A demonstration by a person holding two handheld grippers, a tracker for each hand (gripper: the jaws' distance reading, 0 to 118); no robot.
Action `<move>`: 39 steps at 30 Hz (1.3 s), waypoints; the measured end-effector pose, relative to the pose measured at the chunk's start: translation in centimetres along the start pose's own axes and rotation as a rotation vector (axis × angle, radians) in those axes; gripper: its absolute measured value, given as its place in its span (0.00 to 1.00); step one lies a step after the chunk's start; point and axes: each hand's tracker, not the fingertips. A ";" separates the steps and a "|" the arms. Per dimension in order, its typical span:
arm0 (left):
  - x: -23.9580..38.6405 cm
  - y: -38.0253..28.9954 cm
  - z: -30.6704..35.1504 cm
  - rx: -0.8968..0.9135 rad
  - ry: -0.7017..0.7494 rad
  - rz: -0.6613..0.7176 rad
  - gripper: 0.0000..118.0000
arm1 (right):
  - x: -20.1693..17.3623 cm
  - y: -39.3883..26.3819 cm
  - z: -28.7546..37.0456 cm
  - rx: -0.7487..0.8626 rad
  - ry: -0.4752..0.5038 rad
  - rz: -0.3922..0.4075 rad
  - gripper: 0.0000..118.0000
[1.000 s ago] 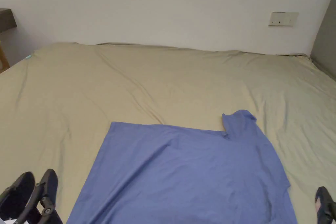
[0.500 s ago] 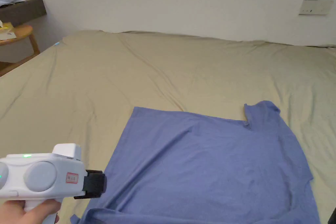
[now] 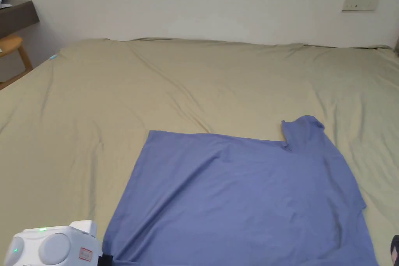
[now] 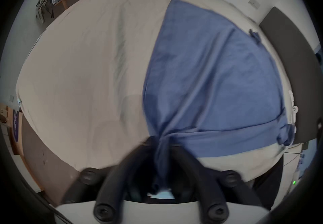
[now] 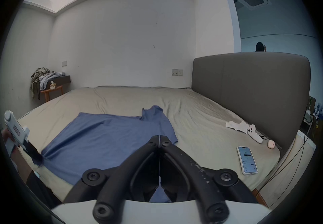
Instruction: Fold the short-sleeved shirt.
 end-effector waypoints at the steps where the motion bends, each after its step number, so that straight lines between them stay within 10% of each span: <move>1: 0.6 0.0 0.9 0.027 -0.006 0.004 0.04 | 0.3 -0.1 -0.1 -0.022 -0.002 -0.001 0.03; 3: 1.4 0.1 2.2 0.055 0.012 -0.044 0.05 | 1.6 -0.3 -0.8 -0.144 0.036 -0.030 0.16; 6: 2.0 0.3 3.4 0.083 -0.011 -0.051 0.04 | 4.2 -1.9 -3.7 -0.430 0.061 -0.108 1.00; 14: 2.0 -1.0 3.2 0.071 -0.014 -0.027 0.05 | 6.2 -9.7 -10.0 -0.721 0.104 -0.109 0.90; 18: 1.1 -1.6 2.8 0.058 -0.017 0.026 0.05 | 6.9 -8.3 -11.4 -0.663 0.135 -0.128 0.12; 28: 1.4 5.1 6.5 0.215 -0.083 0.117 0.05 | 5.5 1.0 -11.5 -0.410 0.176 -0.069 0.10; 39: 4.0 17.1 -6.5 0.033 0.012 0.097 0.05 | 3.8 0.6 -27.7 -0.561 0.153 -0.029 0.10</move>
